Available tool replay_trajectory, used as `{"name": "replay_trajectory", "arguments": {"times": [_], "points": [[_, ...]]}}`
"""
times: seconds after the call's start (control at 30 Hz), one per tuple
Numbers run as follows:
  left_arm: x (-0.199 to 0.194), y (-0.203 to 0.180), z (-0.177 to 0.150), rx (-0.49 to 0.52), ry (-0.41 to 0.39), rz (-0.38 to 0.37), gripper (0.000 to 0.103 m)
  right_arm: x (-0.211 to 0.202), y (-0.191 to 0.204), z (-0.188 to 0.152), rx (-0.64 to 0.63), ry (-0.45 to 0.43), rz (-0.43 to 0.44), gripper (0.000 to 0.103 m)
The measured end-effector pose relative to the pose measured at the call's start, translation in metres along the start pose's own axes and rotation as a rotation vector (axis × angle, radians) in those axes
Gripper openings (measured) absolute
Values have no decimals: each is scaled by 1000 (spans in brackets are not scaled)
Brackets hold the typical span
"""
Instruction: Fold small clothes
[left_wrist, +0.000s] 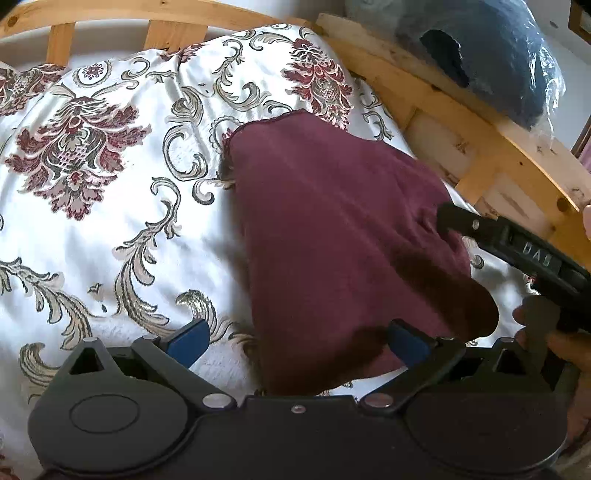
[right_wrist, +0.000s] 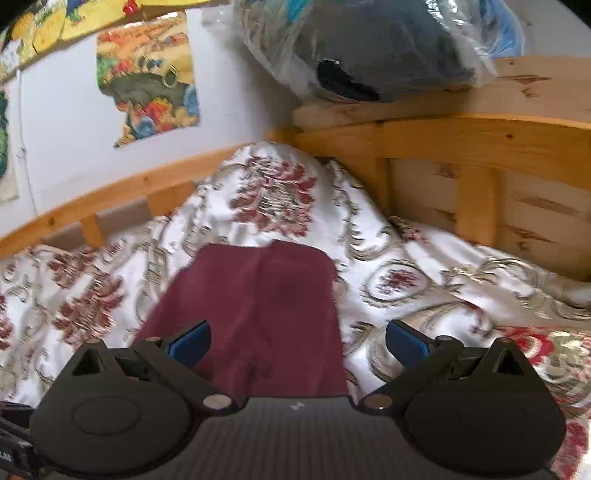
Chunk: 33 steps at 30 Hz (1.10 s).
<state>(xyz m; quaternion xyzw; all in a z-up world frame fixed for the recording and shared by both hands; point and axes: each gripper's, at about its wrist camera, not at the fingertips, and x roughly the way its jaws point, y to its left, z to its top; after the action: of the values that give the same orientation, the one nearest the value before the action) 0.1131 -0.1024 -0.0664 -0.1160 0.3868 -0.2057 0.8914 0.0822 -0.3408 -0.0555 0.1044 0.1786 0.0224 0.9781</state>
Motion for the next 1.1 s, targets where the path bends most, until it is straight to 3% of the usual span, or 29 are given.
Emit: {"name": "replay_trajectory", "arguments": {"times": [0.07,0.13,0.27,0.33,0.4,0.53,0.77,0.87,0.93,1.03,1.1], "points": [[2,0,1,-9,6,7,102,5,-1,6,-8,-31,-10,82],[4,1,1,-10,22,22,102,15,-4,8,-23,-42,-37,55],[6,3,0,8,44,38,102,37,-15,9,20,-19,-76,40],[5,4,1,9,46,39,102,43,-17,10,15,-23,-65,18],[5,5,2,3,46,41,102,45,-8,11,-55,-50,-63,14],[5,6,3,-10,41,47,102,47,8,12,-159,-68,-55,13],[8,4,8,-20,36,41,102,53,-16,12,-17,6,-38,16],[11,5,13,-35,17,10,102,54,-31,12,105,14,25,30],[13,7,18,-58,9,-23,102,59,-39,12,162,41,73,53],[22,12,24,-84,20,-47,102,68,-47,13,185,87,108,60],[33,14,28,-88,59,-16,102,77,-49,16,160,117,127,66]]}}
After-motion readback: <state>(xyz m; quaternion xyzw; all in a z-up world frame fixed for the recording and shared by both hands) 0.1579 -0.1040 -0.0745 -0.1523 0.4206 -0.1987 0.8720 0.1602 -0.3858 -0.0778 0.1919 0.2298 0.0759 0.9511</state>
